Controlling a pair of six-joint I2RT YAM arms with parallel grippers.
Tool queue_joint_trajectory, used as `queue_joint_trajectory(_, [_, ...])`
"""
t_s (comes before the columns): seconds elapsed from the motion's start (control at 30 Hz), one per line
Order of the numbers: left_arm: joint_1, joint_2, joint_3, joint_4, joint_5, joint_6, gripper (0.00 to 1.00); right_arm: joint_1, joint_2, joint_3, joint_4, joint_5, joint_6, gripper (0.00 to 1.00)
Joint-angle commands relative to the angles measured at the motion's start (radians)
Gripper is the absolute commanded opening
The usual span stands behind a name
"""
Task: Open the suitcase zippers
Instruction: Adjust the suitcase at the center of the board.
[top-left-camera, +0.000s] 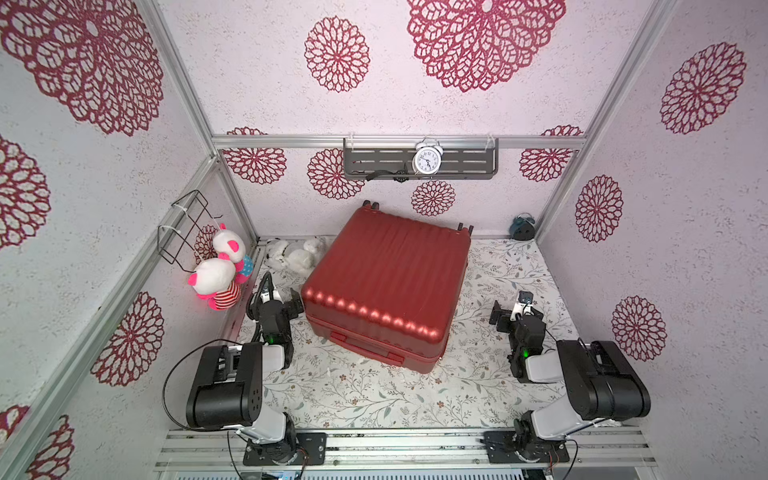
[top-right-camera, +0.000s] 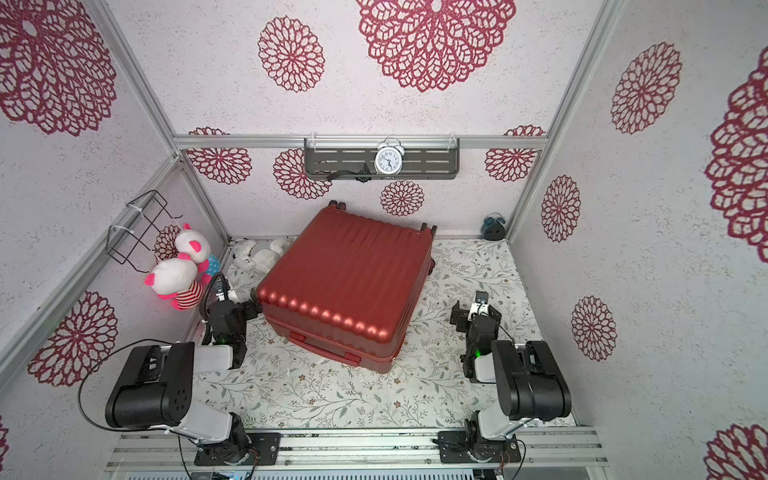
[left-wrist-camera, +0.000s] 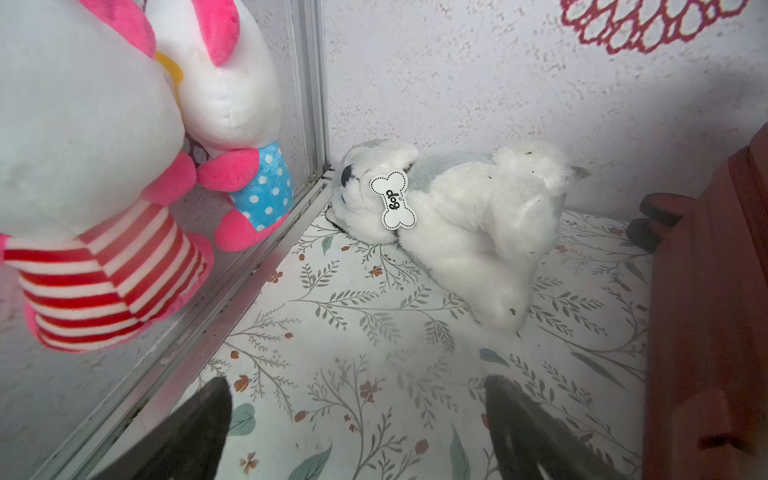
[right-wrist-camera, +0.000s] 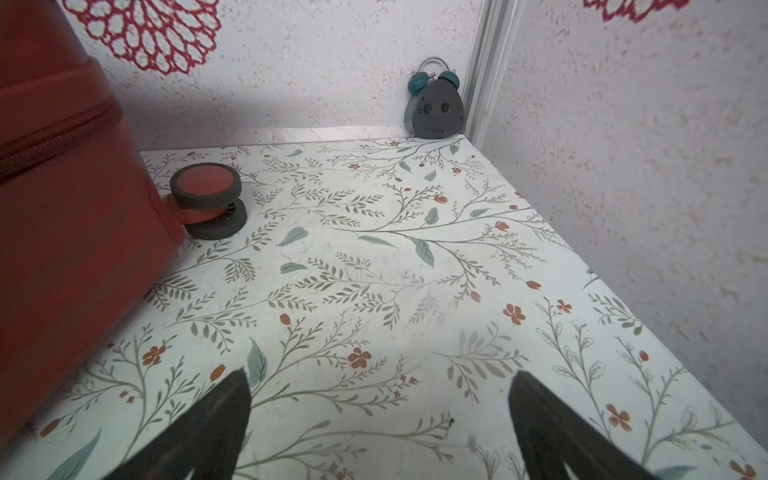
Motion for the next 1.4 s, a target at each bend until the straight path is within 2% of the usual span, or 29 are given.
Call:
queue_joint_trajectory(0.0, [0.004, 0.007, 0.006, 0.009, 0.008, -0.001, 0.98, 0.006, -0.008, 0.014, 0.031, -0.005, -0.008, 0.99])
queue_joint_trajectory(0.93, [-0.002, -0.013, 0.003, 0.009, 0.013, 0.01, 0.98, 0.005, -0.008, 0.015, 0.031, -0.007, -0.006, 0.99])
queue_joint_trajectory(1.07, [-0.019, -0.096, -0.04, 0.015, -0.079, -0.006, 0.98, 0.008, -0.036, 0.003, 0.033, -0.003, -0.008, 0.99])
queue_joint_trajectory(1.13, [-0.036, -0.166, -0.056, -0.023, -0.14, -0.011, 0.98, 0.015, -0.108, 0.028, -0.075, 0.014, -0.009, 0.99])
queue_joint_trajectory(1.23, [-0.066, -0.291, -0.035, -0.16, -0.199, 0.004, 0.98, 0.02, -0.198, 0.111, -0.313, 0.03, 0.023, 0.99])
queue_joint_trajectory(1.37, [-0.097, -0.46, 0.072, -0.468, -0.225, -0.045, 0.98, 0.042, -0.312, 0.124, -0.402, 0.003, 0.056, 0.99])
